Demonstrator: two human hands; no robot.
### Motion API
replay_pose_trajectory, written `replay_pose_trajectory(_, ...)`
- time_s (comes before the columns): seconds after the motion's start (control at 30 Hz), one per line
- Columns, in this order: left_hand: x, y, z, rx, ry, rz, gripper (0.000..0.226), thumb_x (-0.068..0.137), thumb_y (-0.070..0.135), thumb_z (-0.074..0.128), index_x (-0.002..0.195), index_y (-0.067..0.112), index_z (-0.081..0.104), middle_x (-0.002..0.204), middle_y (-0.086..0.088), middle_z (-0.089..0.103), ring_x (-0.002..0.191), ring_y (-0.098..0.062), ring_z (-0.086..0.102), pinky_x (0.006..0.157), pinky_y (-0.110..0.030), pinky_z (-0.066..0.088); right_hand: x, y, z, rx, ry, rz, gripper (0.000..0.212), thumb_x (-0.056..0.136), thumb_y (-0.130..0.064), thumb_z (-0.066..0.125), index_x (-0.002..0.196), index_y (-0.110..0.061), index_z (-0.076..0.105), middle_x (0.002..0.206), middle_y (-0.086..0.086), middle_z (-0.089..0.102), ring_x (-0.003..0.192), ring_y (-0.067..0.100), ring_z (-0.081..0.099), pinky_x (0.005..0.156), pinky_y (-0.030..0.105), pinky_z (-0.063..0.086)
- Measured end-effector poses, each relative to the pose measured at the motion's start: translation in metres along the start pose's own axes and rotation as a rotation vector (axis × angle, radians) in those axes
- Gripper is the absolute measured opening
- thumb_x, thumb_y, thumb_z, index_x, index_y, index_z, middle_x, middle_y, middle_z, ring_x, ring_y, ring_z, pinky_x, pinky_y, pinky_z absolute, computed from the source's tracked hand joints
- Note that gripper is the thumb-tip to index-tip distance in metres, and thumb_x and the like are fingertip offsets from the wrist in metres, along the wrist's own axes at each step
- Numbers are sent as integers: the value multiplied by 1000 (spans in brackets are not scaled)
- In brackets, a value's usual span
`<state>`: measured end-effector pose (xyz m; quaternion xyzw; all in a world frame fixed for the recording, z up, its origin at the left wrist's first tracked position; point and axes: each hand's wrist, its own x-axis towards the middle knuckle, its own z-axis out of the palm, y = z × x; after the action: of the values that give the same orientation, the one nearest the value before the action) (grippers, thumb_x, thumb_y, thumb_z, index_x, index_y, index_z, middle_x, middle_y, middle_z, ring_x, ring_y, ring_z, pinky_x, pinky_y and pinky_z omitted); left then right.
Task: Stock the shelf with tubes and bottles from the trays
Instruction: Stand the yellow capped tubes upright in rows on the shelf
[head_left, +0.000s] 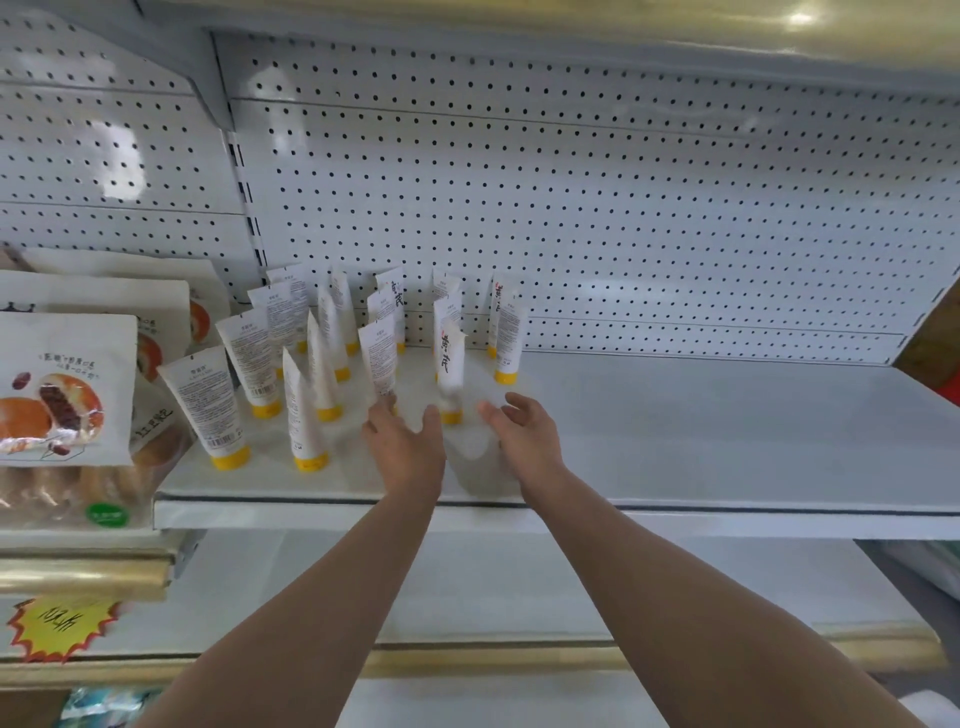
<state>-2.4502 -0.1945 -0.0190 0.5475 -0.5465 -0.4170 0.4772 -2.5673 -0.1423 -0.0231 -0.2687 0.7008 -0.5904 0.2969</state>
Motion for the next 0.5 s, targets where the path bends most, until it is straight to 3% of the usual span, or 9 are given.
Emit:
replay_pose_trajectory(0.1, -26, 15, 19, -125, -60, -44, 45, 88, 30, 71, 127, 17, 53, 126, -9, 54, 98, -19, 59, 94, -33, 48, -9, -3, -28, 90, 28, -26, 65, 78, -54, 76, 131, -21, 60, 123, -6, 64, 115, 13, 61, 106, 44, 48)
replay_pose_trajectory(0.17, -47, 28, 36, -211, -129, -100, 37, 87, 34, 70, 119, 25, 55, 121, -4, 57, 96, -17, 62, 95, -40, 53, -16, -7, -58, 167, 48, -25, 50, 82, -55, 74, 120, -23, 65, 119, -8, 65, 113, 14, 61, 104, 43, 50)
replay_pose_trajectory(0.23, -71, 43, 55, -295, -213, -148, 36, 89, 31, 68, 121, 21, 56, 120, -2, 58, 92, -11, 61, 93, -41, 56, -22, -10, -92, 227, 53, -12, 37, 89, -50, 69, 115, -24, 64, 119, -6, 64, 114, 14, 60, 101, 40, 51)
replay_pose_trajectory(0.3, -95, 56, 77, -366, -277, -198, 34, 90, 28, 67, 120, 17, 58, 117, -2, 59, 86, -6, 59, 90, -38, 58, -26, -11, -130, 253, 81, -1, 40, 92, -49, 66, 120, -21, 63, 120, -4, 63, 114, 14, 59, 99, 38, 51)
replay_pose_trajectory(0.5, -168, 74, 157, -354, -490, -294, 38, 90, 36, 65, 119, 12, 61, 104, -1, 60, 91, -13, 62, 88, -36, 59, -37, 5, -246, 280, 195, 54, 37, 94, -50, 62, 119, -23, 58, 120, -2, 61, 114, 17, 58, 103, 40, 49)
